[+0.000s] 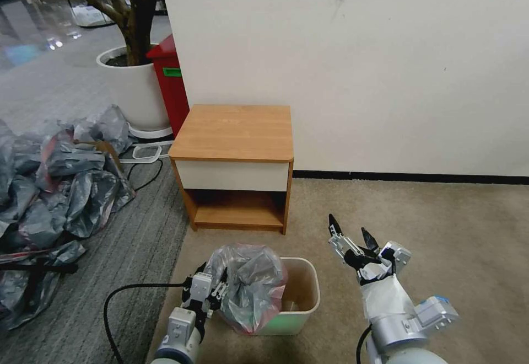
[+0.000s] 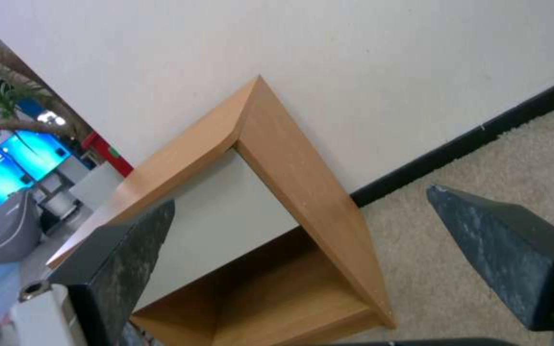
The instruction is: Pick up the garbage bag from the table and place it over the trash can.
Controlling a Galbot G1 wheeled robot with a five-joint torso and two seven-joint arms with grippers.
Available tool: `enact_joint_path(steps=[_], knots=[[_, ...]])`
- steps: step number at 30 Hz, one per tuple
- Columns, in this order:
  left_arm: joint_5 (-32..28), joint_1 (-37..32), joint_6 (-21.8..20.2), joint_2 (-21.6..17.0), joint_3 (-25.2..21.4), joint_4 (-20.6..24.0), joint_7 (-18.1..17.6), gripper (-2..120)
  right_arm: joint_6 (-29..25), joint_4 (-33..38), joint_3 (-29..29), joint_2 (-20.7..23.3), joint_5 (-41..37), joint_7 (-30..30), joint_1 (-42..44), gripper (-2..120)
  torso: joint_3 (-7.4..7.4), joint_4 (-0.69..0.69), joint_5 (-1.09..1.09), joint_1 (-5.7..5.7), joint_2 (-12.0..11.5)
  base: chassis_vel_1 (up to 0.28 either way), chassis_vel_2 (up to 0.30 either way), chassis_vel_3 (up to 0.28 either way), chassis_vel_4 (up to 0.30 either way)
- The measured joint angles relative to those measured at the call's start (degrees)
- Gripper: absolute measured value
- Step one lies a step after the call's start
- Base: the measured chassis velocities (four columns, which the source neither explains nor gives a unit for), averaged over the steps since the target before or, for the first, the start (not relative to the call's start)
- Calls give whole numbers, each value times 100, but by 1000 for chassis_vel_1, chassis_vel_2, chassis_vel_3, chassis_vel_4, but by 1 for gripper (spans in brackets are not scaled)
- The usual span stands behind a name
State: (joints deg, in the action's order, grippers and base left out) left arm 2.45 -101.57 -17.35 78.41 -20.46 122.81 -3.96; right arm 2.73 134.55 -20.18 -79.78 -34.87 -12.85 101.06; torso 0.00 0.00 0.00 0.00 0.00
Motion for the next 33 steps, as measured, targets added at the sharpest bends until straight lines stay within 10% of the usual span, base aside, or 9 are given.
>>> enact_joint_path(steps=[25, 29, 33], knots=[[-588, 131, -1124, 37, 426, 140, -847, 36, -34, -80, 51, -6, -11, -75, 33, 100, 0, 0, 0, 0, 0, 0, 0, 0, 0], [-616, 136, -1094, 50, 439, 122, -866, 28, -33, -80, 51, 4, -1, -77, 38, 100, 0, 0, 0, 0, 0, 0, 0, 0, 0], [-519, 170, -110, 42, 492, -59, -881, 11, 141, -49, 71, 31, 90, 20, 41, 100, 0, 0, -1, 0, 0, 0, 0, 0, 0]])
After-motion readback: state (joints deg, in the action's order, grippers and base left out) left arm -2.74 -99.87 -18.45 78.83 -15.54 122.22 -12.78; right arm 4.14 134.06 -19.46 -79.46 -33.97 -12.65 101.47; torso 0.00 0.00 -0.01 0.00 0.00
